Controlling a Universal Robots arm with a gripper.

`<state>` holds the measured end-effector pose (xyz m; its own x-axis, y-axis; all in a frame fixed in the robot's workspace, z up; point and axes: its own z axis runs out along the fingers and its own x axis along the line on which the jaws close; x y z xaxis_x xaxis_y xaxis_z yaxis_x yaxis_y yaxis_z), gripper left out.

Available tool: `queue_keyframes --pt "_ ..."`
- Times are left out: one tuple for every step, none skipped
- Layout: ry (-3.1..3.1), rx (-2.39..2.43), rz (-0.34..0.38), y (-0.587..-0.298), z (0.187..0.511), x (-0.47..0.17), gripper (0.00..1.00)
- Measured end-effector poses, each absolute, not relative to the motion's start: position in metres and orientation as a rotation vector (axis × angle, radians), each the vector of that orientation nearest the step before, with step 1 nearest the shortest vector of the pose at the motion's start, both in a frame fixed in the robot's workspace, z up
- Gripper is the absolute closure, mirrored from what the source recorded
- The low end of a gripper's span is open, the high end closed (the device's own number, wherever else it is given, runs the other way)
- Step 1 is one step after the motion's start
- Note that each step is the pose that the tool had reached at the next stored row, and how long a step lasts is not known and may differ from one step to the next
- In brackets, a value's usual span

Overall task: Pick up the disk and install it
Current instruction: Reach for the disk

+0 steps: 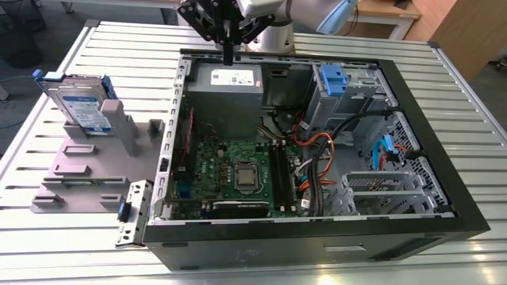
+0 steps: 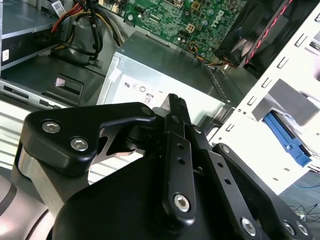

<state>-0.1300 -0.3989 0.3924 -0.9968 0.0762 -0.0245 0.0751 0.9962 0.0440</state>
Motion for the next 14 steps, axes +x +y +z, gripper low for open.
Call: queue_keyframes --pt "3.112 0.118 0.067 -0.3989 0.3924 -0.13 0.89" --pt "3.113 0.118 0.067 -0.3989 0.3924 -0.13 0.89" --pt "3.112 0.118 0.067 -0.3989 0.3924 -0.1304 0.89" --pt "3.112 0.118 0.067 -0.3989 0.3924 -0.1305 0.89" --pt "3.113 0.118 0.067 -0.3989 0.3924 -0.1306 0.89" --pt "3.112 0.118 0.067 -0.3989 0.3924 -0.1307 0.89" --pt "3.112 0.118 0.067 -0.3989 0.3924 -0.131 0.89" --pt "3.112 0.118 0.067 -0.3989 0.3924 -0.1313 0.89" --pt "3.113 0.118 0.067 -0.3989 0.3924 -0.1316 0.89" --pt "3.112 0.118 0.067 -0.3989 0.3924 -0.1321 0.89" --pt "3.112 0.118 0.067 -0.3989 0.3924 -0.1325 0.89" --pt "3.112 0.118 0.067 -0.3989 0.3924 -0.1329 0.89" --pt "3.112 0.118 0.067 -0.3989 0.3924 -0.1334 0.89" --pt "3.113 0.118 0.067 -0.3989 0.3924 -0.1338 0.89"
